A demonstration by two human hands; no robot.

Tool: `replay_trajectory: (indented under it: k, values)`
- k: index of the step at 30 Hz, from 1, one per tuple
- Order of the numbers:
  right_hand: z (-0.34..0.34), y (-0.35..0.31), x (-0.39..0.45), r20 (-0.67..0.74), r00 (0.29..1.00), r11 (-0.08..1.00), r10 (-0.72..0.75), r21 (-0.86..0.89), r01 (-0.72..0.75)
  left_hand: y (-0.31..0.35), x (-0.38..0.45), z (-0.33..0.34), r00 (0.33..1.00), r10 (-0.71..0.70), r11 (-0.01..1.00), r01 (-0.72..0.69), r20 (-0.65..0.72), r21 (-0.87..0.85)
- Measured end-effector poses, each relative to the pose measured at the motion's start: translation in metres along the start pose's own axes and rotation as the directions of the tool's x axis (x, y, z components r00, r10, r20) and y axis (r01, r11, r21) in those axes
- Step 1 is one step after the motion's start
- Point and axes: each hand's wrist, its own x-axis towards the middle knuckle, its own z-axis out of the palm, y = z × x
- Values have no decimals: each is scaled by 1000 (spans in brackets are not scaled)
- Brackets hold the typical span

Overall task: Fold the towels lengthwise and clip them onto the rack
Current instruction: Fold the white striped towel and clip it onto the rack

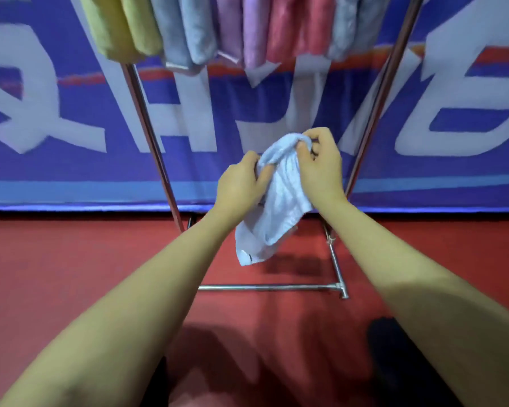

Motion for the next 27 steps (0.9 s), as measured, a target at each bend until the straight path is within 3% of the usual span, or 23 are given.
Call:
replay_trajectory:
  k: [4, 8, 10, 14, 18, 24, 27]
  values:
    - [-16, -41, 17, 14, 1000, 1000, -22, 15, 21, 44, 21, -40, 985, 79, 994, -67, -154, 84]
    - [-24, -60, 16, -27, 995, 983, -95, -163, 89, 79, 38, -71, 965, 55, 995, -33, -255, 90]
    - [-30, -64, 7, -26, 990, 976, -142, -173, 135, 90, 46, -83, 955, 41, 996, -17, -295, 85]
    - [-37, -63, -16, 160, 969, 954, -187, -206, 218, 103, 51, -102, 935, 25, 995, 11, -353, 99]
    - [-33, -75, -23, 332, 925, 879, -185, -364, 307, 106, 42, -113, 934, 25, 998, -1, -358, 68]
    - [-23, -107, -13, 252, 942, 866, -221, -394, 309, 102, 31, -129, 930, 23, 999, -8, -366, 43]
    - [-28, -131, -3, 215, 968, 940, -133, -282, 191, 97, 25, -140, 932, 31, 999, -22, -361, 27]
